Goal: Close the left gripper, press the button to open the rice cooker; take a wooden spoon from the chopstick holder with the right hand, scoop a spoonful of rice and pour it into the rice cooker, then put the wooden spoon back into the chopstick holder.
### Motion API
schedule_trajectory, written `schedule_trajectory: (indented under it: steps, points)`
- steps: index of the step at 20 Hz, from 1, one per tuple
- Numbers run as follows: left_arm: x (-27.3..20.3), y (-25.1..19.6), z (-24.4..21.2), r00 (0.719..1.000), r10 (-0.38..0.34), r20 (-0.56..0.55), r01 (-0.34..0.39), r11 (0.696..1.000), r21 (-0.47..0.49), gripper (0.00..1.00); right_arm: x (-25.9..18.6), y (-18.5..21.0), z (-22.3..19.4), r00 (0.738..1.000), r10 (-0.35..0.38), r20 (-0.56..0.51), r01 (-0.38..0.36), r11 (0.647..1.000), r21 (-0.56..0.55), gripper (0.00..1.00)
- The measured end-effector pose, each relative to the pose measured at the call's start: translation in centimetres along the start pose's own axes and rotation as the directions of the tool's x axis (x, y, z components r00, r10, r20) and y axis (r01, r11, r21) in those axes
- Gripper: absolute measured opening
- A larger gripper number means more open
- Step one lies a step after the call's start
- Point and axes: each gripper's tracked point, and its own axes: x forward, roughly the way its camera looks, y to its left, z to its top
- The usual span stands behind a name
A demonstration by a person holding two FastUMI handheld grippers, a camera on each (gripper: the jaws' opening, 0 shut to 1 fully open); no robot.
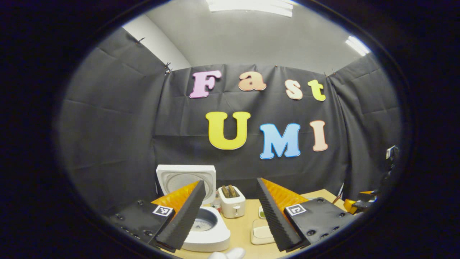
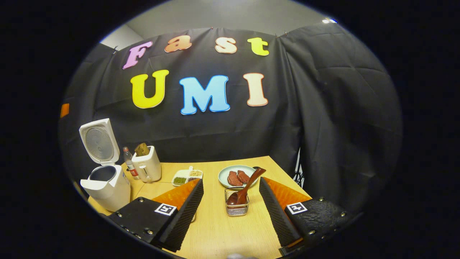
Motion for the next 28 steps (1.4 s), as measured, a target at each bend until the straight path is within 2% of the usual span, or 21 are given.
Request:
schedule_trajectory:
  steps: [4,7,13,20,22,23,24,25,26,28]
  points:
    - [0.5,-1.0,0.5,1.000,-0.008,-0.016,0.008,1.000,-0.025,0.98,5.5,-2.1,-3.2,0.998,-0.011,-0.060,0.015,0.998,0.062,0.96]
    - [1.1,-0.6,0.4,0.999,0.028,-0.037,-0.030,0.997,-0.064,0.96,10.2,-3.6,-5.3,0.994,-0.029,-0.108,0.042,0.991,0.126,0.95]
    - [2.0,-0.2,-1.3,0.992,0.101,-0.078,-0.105,0.994,-0.039,0.99,18.1,-5.0,-7.5,0.988,-0.039,-0.150,0.067,0.979,0.192,0.95]
    - [2.7,-0.9,-2.0,0.986,0.136,-0.093,-0.138,0.990,-0.017,0.96,23.2,-5.3,-9.0,0.985,-0.005,-0.175,0.044,0.975,0.218,0.96]
    - [2.9,-1.4,-2.3,0.986,0.138,-0.098,-0.140,0.990,-0.014,0.96,23.7,-5.5,-8.9,0.985,0.003,-0.175,0.036,0.974,0.222,0.93]
    - [3.0,-1.6,-2.6,0.985,0.138,-0.106,-0.140,0.990,-0.013,0.96,23.9,-5.8,-8.5,0.985,-0.005,-0.170,0.044,0.974,0.224,0.72]
    - [3.1,-1.7,-2.6,0.985,0.137,-0.105,-0.139,0.990,-0.014,0.96,24.4,-5.7,-8.3,0.987,0.007,-0.161,0.032,0.971,0.239,0.66]
    - [3.1,-1.7,-2.6,0.984,0.141,-0.105,-0.143,0.990,-0.013,0.96,23.9,-5.5,-8.2,0.985,0.005,-0.172,0.038,0.968,0.246,0.41]
    - [3.2,-1.7,-2.6,0.985,0.141,-0.103,-0.143,0.990,-0.012,0.96,23.9,-4.8,-8.6,0.982,0.044,-0.184,0.002,0.970,0.244,0.25]
    - [3.3,-1.7,-2.7,0.984,0.143,-0.108,-0.146,0.989,-0.015,0.96,24.0,-4.2,-8.7,0.984,0.048,-0.172,-0.012,0.979,0.204,0.24]
